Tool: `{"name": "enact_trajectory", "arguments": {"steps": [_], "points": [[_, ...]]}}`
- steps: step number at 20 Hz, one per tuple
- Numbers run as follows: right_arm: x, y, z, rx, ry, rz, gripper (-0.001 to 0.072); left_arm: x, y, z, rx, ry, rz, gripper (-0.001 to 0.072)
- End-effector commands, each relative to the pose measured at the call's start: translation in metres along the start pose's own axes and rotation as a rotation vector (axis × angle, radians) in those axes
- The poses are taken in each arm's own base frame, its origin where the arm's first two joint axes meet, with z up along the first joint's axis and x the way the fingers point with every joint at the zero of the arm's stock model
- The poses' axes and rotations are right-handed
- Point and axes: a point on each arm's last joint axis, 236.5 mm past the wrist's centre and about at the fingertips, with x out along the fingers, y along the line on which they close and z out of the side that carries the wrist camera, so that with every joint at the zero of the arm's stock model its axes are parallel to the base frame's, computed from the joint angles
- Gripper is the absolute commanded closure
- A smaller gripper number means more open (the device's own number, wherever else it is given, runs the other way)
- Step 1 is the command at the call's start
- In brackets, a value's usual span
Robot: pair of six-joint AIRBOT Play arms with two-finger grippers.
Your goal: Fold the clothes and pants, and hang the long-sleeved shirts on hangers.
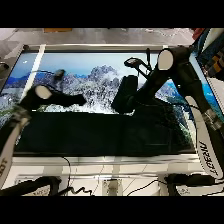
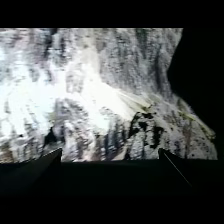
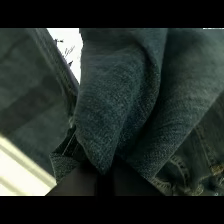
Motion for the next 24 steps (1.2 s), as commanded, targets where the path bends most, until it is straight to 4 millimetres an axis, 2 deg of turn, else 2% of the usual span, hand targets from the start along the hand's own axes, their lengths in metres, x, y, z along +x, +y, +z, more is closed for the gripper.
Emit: {"name": "enact_trajectory", "arguments": {"steps": [1, 3, 4, 6, 7, 10, 13, 18, 19, 21, 23, 24], "points": [[-0.009, 0.011, -0.012, -0.009, 0.027, 0.029, 0.0674, 0.061, -0.062, 0.006, -0.073, -0.085, -0.124, 0.0007], [-0.009, 0.009, -0.009, -0.007, 0.014, 0.025, 0.0668, 0.086, -0.081, 0.015, -0.076, -0.133, -0.143, 0.0007], [-0.009, 0.007, -0.003, -0.002, -0.013, 0.016, 0.0595, 0.098, -0.091, 0.015, -0.06, -0.119, -0.153, 0.0007], [-0.009, 0.004, 0.01, 0.015, -0.066, 0.0, 0.0264, 0.122, -0.11, 0.022, -0.032, -0.086, -0.181, 0.0006], [-0.009, 0.003, 0.012, 0.015, -0.074, -0.003, 0.0236, 0.132, -0.115, 0.027, -0.023, -0.073, -0.193, 0.0006], [-0.009, 0.003, 0.011, 0.015, -0.073, -0.002, 0.0236, 0.163, -0.119, 0.047, 0.015, -0.072, -0.201, 0.0006], [-0.009, 0.003, 0.011, 0.015, -0.073, -0.002, 0.0236, 0.19, -0.101, 0.058, 0.129, -0.075, -0.131, 0.0006], [-0.009, 0.003, 0.012, 0.015, -0.074, -0.002, 0.0236, 0.21, -0.072, 0.056, 0.138, -0.052, -0.063, 0.0028], [-0.009, 0.003, 0.012, 0.015, -0.074, -0.002, 0.0236, 0.214, -0.069, 0.054, 0.135, -0.044, -0.061, 0.0107], [-0.009, 0.003, 0.012, 0.015, -0.074, -0.002, 0.0237, 0.218, -0.075, 0.047, 0.132, -0.033, -0.071, 0.0183], [-0.009, 0.003, 0.012, 0.015, -0.074, -0.002, 0.0237, 0.22, -0.084, 0.049, 0.136, -0.052, -0.082, 0.0388], [-0.009, 0.003, 0.011, 0.015, -0.074, -0.002, 0.0236, 0.219, -0.089, 0.056, 0.124, -0.086, -0.092, 0.0529]]}}
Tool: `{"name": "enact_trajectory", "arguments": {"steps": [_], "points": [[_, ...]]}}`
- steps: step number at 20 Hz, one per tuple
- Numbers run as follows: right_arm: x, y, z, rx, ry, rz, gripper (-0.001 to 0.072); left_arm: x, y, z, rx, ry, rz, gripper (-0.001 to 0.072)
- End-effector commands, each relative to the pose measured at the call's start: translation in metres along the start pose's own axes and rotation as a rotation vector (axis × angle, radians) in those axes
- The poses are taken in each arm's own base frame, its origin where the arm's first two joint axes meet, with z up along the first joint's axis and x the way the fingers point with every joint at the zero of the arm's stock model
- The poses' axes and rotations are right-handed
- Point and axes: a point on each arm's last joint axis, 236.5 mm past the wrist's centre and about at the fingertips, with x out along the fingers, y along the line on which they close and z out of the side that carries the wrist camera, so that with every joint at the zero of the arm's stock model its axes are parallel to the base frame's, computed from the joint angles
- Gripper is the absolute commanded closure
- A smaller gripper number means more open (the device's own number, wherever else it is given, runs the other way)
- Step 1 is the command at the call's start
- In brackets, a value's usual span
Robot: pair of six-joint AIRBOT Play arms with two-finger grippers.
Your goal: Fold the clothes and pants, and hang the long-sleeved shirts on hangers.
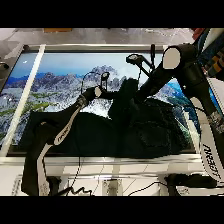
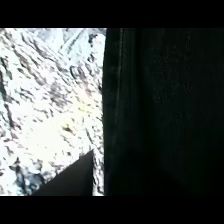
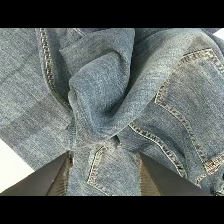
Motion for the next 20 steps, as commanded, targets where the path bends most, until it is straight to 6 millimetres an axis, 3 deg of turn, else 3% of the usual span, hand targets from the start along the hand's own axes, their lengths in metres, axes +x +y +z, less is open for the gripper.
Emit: {"name": "enact_trajectory", "arguments": {"steps": [1, 2, 5, 8, 9, 10, 11, 14, 16, 18, 20], "points": [[0.0, 0.001, 0.0, -0.001, 0.0, 0.0, 0.0237, 0.004, -0.008, 0.013, -0.014, -0.069, -0.01, 0.0642], [0.0, 0.001, 0.0, -0.001, 0.0, 0.0, 0.0237, 0.005, -0.01, 0.018, -0.017, -0.091, -0.013, 0.0679], [0.0, 0.0, 0.001, -0.005, -0.004, -0.002, 0.0236, 0.005, -0.014, 0.017, -0.006, -0.089, -0.015, 0.068], [-0.001, -0.006, 0.007, -0.021, -0.03, -0.03, 0.025, -0.017, -0.021, 0.039, 0.109, -0.138, -0.015, 0.0681], [-0.002, -0.008, 0.01, -0.058, -0.043, -0.035, 0.037, -0.035, -0.021, 0.055, 0.187, -0.171, 0.008, 0.0682], [-0.005, -0.009, 0.014, -0.095, -0.067, -0.049, 0.055, -0.057, -0.017, 0.074, 0.259, -0.209, 0.05, 0.0682], [-0.01, -0.016, 0.02, -0.115, -0.102, -0.081, 0.0647, -0.084, -0.013, 0.096, 0.343, -0.254, 0.106, 0.0682], [-0.041, -0.057, 0.038, -0.066, -0.257, -0.207, 0.0666, -0.183, -0.001, 0.16, 0.578, -0.398, 0.306, 0.0682], [-0.063, -0.098, 0.037, 0.037, -0.341, -0.274, 0.0666, -0.253, 0.001, 0.191, 0.65, -0.492, 0.406, 0.0682], [-0.08, -0.145, 0.02, 0.183, -0.384, -0.33, 0.0667, -0.309, 0.01, 0.205, 0.654, -0.538, 0.473, 0.0682], [-0.092, -0.195, -0.012, 0.334, -0.389, -0.381, 0.0672, -0.347, 0.033, 0.204, 0.639, -0.508, 0.549, 0.0682]]}}
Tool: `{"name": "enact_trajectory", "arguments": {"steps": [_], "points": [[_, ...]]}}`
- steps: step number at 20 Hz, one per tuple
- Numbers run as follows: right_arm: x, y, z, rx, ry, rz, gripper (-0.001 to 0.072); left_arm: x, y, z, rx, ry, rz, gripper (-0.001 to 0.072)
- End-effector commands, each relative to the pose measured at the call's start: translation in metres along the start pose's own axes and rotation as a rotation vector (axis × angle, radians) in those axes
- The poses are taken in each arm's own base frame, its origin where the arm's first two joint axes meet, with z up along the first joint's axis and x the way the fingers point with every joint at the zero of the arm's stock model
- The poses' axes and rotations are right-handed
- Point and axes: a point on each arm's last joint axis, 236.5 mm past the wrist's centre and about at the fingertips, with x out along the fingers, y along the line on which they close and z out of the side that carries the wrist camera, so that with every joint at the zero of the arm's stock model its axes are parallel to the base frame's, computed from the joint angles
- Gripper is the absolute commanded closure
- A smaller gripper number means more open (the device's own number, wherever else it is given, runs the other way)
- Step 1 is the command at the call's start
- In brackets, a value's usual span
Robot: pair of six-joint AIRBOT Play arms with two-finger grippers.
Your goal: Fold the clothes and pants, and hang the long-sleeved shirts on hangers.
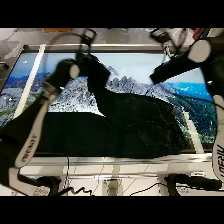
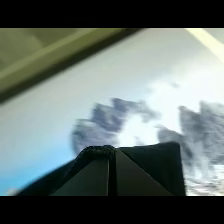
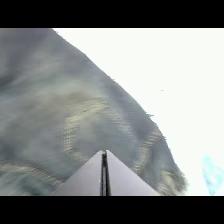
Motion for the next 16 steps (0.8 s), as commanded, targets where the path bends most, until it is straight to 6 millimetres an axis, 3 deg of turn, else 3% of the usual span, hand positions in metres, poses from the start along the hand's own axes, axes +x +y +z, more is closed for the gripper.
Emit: {"name": "enact_trajectory", "arguments": {"steps": [1, 4, 6, 7, 9, 11, 13, 16], "points": [[-0.014, -0.096, -0.024, 0.224, -0.036, -0.145, 0.0672, -0.058, 0.075, 0.003, 0.083, 0.074, 0.156, 0.0682], [-0.019, -0.168, -0.081, 0.388, 0.014, -0.232, 0.0674, -0.082, 0.111, -0.058, 0.036, 0.313, 0.19, 0.0681], [-0.008, -0.199, -0.144, 0.523, 0.103, -0.248, 0.0674, -0.101, 0.12, -0.11, -0.016, 0.516, 0.178, 0.0681], [0.0, -0.202, -0.178, 0.592, 0.166, -0.225, 0.0674, -0.112, 0.121, -0.132, -0.039, 0.609, 0.168, 0.0681], [0.022, -0.185, -0.244, 0.727, 0.298, -0.123, 0.0674, -0.127, 0.118, -0.162, 0.065, 0.749, 0.091, 0.0682], [0.045, -0.158, -0.292, 0.794, 0.393, -0.02, 0.0674, -0.133, 0.111, -0.177, 0.298, 0.825, -0.046, 0.0682], [0.064, -0.131, -0.326, 0.796, 0.466, 0.056, 0.0674, -0.13, 0.101, -0.183, 0.449, 0.844, -0.143, 0.0682], [0.087, -0.102, -0.349, 0.771, 0.509, 0.117, 0.0674, -0.114, 0.079, -0.214, 0.563, 0.895, -0.322, 0.0681]]}}
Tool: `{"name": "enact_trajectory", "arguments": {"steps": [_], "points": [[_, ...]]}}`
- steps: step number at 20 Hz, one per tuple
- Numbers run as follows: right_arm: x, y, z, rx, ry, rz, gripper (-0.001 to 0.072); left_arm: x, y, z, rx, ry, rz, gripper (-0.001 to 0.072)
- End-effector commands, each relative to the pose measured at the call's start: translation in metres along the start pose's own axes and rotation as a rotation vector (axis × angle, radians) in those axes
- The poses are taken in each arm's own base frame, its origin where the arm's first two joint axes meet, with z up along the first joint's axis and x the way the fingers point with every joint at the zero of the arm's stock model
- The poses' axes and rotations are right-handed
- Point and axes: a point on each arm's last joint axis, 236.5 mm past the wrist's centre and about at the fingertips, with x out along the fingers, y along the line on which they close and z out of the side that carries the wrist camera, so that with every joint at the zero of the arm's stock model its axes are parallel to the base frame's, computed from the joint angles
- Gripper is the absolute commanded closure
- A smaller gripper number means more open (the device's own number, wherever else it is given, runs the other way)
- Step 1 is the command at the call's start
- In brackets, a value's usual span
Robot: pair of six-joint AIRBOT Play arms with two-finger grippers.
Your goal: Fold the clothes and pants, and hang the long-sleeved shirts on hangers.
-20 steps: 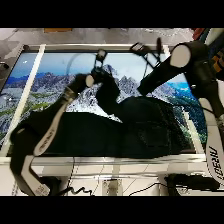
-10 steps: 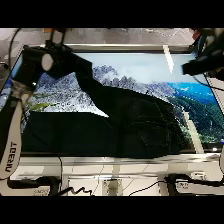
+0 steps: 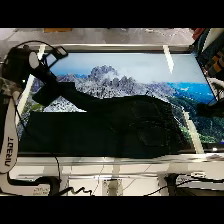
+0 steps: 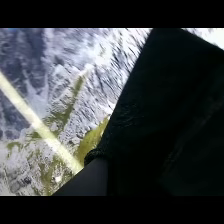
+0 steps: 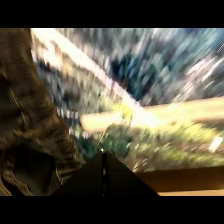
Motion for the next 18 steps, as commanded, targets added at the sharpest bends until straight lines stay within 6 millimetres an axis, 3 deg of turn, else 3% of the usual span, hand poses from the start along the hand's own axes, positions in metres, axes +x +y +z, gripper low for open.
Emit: {"name": "enact_trajectory", "arguments": {"steps": [1, 4, 7, 8, 9, 10, 12, 13, 14, 16, 18], "points": [[0.042, 0.004, -0.034, -0.009, 0.076, 0.051, 0.0674, 0.036, -0.038, -0.01, 0.243, 0.076, -0.177, 0.0682], [0.047, 0.008, -0.024, -0.035, 0.032, 0.046, 0.0674, 0.082, -0.037, 0.011, 0.271, 0.043, -0.149, 0.0681], [0.048, 0.01, -0.008, -0.025, -0.033, 0.052, 0.0673, 0.11, -0.016, 0.049, 0.131, -0.07, -0.025, 0.0662], [0.047, 0.012, -0.003, -0.018, -0.053, 0.059, 0.0673, 0.114, -0.007, 0.058, 0.082, -0.106, 0.013, 0.048], [0.047, 0.014, 0.0, -0.012, -0.068, 0.068, 0.0673, 0.115, 0.003, 0.066, 0.016, -0.138, 0.052, 0.0132], [0.047, 0.016, 0.003, -0.007, -0.078, 0.075, 0.0673, 0.115, 0.016, 0.067, -0.088, -0.153, 0.097, 0.0038], [0.046, 0.016, 0.006, -0.004, -0.09, 0.077, 0.0673, 0.116, 0.044, 0.041, -0.309, -0.099, 0.176, 0.0058], [0.046, 0.016, 0.006, -0.004, -0.093, 0.075, 0.0673, 0.119, 0.05, 0.015, -0.423, -0.033, 0.183, 0.007], [0.046, 0.015, 0.007, -0.005, -0.094, 0.074, 0.0673, 0.123, 0.048, -0.014, -0.512, 0.042, 0.151, 0.0126], [0.046, 0.014, 0.01, -0.005, -0.107, 0.067, 0.0674, 0.133, 0.03, -0.063, -0.649, 0.155, -0.003, 0.0169], [0.046, 0.011, 0.015, -0.003, -0.129, 0.056, 0.0673, 0.138, 0.001, -0.084, -0.815, 0.16, -0.263, 0.0168]]}}
